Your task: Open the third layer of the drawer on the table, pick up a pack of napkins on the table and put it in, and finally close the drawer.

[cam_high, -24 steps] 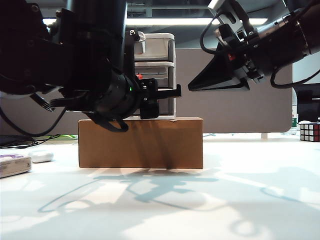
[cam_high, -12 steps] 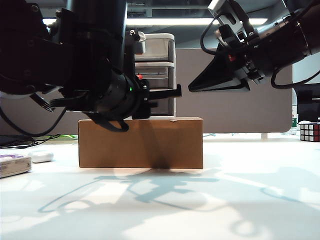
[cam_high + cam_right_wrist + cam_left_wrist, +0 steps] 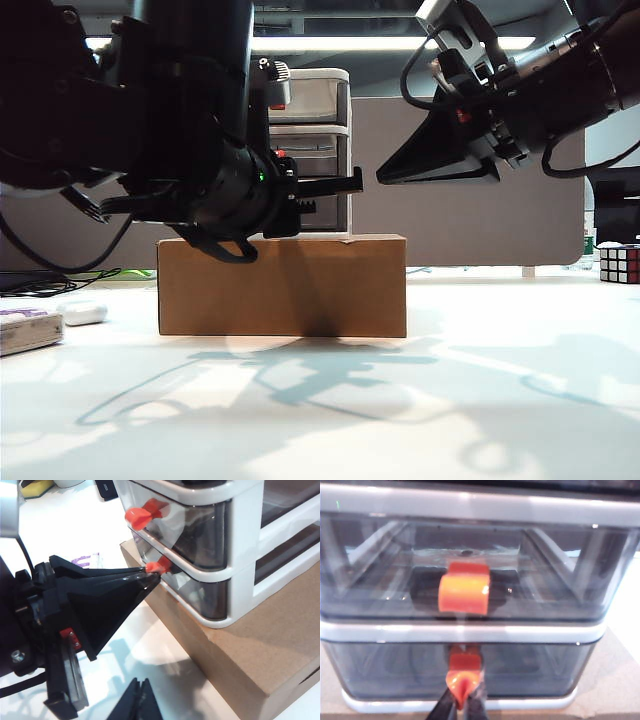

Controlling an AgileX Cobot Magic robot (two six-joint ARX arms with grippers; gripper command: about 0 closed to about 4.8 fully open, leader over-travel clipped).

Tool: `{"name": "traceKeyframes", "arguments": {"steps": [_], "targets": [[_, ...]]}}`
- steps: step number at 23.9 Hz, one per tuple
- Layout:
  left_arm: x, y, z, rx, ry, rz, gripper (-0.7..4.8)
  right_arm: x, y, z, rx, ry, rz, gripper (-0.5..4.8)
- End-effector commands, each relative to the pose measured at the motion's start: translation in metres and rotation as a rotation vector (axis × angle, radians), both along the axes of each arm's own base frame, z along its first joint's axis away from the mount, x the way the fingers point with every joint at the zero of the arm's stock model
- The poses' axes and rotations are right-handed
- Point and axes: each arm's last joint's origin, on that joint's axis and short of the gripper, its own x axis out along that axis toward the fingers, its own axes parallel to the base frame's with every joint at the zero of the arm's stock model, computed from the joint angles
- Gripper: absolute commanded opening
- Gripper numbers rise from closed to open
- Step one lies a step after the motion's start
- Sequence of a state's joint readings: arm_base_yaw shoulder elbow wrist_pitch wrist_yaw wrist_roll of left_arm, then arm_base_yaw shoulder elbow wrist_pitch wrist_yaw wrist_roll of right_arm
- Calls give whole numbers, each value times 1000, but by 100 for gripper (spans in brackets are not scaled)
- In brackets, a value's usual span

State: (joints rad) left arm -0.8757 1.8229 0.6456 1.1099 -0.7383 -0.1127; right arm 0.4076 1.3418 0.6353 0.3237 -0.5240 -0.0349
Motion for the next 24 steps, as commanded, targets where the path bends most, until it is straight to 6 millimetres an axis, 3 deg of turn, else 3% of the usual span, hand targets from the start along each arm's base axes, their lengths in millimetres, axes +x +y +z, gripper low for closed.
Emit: {"name": "traceKeyframes", "arguments": {"steps": [1, 13, 21, 24], "targets": [[-8, 3, -6, -17, 16, 38, -6, 1, 0, 3, 6, -17, 4, -5], [-50, -3, -21, 14, 49, 21, -6, 0, 1, 3, 10, -9, 23, -6], [-52, 2, -9, 51, 8, 78, -1, 0, 7, 13, 107, -62, 102, -6], [-50, 2, -4, 51, -16, 20, 125, 0, 7, 13, 108, -63, 102, -6]]}}
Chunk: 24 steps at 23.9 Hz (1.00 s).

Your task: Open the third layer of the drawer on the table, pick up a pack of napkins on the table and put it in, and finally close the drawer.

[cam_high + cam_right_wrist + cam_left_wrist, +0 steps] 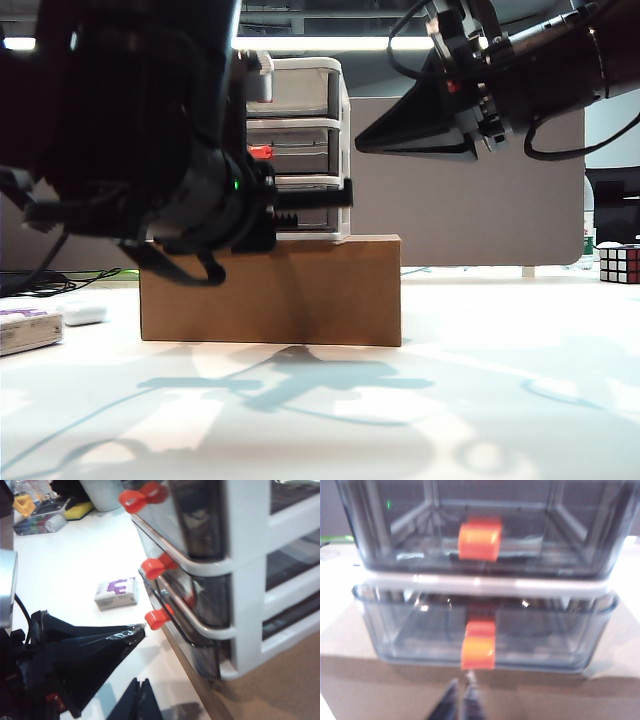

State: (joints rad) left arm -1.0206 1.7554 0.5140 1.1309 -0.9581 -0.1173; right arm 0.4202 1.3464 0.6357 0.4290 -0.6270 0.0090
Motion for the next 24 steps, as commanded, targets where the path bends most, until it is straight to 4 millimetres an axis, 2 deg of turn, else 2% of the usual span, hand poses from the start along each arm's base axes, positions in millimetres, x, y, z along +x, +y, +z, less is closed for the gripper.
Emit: {"name": "traceKeyframes", "arguments": {"steps": [1, 14, 24], "targets": [[3, 0, 6, 7, -30, -65, 132, 1, 1, 4, 15, -19, 4, -6], [28, 16, 6, -32, -22, -125, 129, 0, 2, 4, 16, -16, 10, -6], [30, 16, 6, -59, -18, -189, 118, 0, 2, 4, 16, -16, 9, -5]]}}
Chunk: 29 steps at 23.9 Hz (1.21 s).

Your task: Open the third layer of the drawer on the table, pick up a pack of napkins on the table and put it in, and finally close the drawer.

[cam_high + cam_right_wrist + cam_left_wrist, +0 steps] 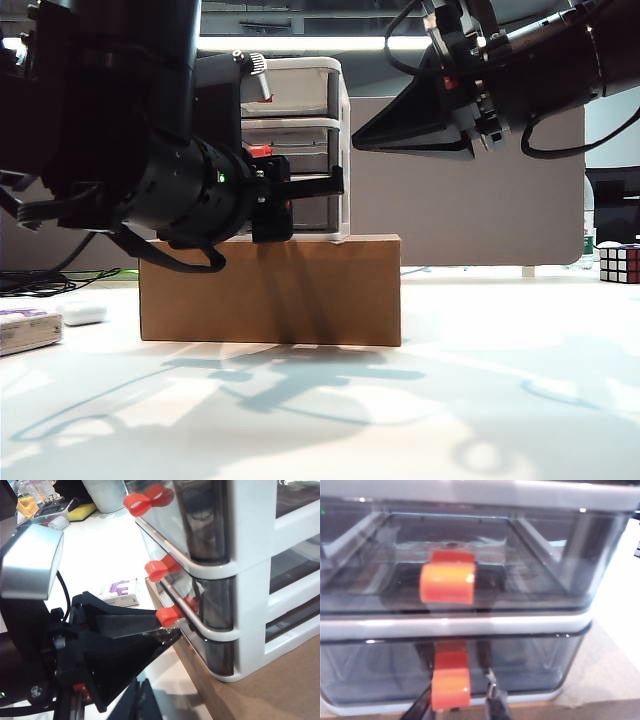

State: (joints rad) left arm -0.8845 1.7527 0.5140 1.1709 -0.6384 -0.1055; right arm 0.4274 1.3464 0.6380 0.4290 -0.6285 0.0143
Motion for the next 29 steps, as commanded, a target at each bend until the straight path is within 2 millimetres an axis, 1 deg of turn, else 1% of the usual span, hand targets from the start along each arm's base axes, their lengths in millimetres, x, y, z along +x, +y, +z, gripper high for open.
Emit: {"name": "traceKeyframes", "arguments": {"steps": [1, 7, 19, 21, 22, 28, 29], "targets": [[1, 0, 3, -24, -16, -6, 118, 0, 1, 4, 12, -18, 2, -5], [1, 0, 7, -48, -41, -3, 118, 0, 1, 3, 12, -16, 2, -6], [4, 3, 6, -42, -41, 30, 114, 0, 0, 1, 0, 8, 3, -6], [4, 3, 6, -42, -40, 29, 103, 0, 1, 1, 0, 8, 4, -6], [4, 3, 6, -42, -40, 27, 83, -1, 1, 1, 0, 8, 6, -5], [4, 3, 6, -44, -39, 27, 79, -1, 1, 1, 0, 9, 6, -5], [4, 3, 6, -45, -39, 27, 56, -1, 1, 1, 0, 9, 6, -5]]}}
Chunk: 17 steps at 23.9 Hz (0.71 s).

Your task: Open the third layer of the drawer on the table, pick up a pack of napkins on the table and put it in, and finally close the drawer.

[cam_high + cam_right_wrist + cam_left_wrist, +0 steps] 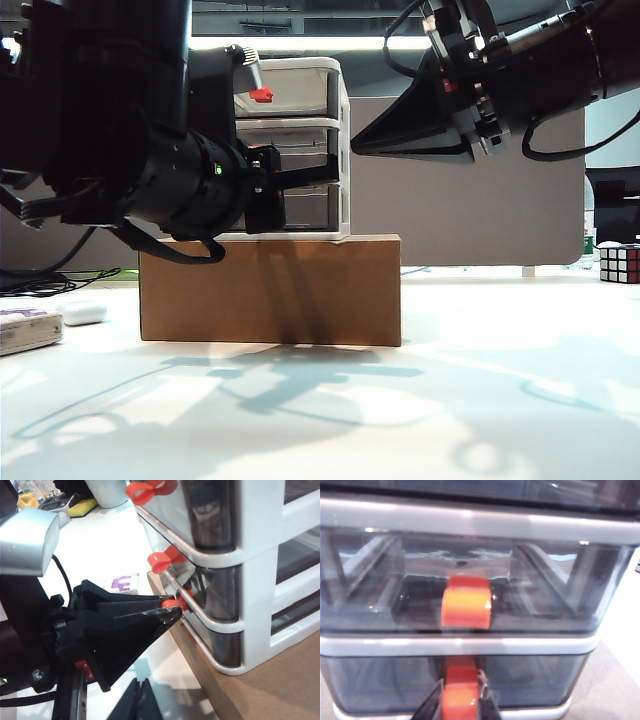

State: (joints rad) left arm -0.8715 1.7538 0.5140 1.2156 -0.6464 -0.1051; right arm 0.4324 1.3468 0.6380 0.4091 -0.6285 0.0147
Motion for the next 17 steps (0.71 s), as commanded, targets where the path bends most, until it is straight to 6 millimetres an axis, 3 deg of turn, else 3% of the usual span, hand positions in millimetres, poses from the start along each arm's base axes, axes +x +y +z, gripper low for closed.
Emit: {"name": "traceKeyframes", "arguments": {"steps": [1, 9, 17], "targets": [[1, 0, 2, -12, -11, 6, 11, 0, 0, 3, 8, -10, 1, -5], [1, 0, 2, -12, -11, 7, -6, 2, 1, 8, 29, -53, 1, -6], [1, 0, 2, -13, -11, 8, -6, 26, 13, 39, 74, -123, 8, -5]]}}
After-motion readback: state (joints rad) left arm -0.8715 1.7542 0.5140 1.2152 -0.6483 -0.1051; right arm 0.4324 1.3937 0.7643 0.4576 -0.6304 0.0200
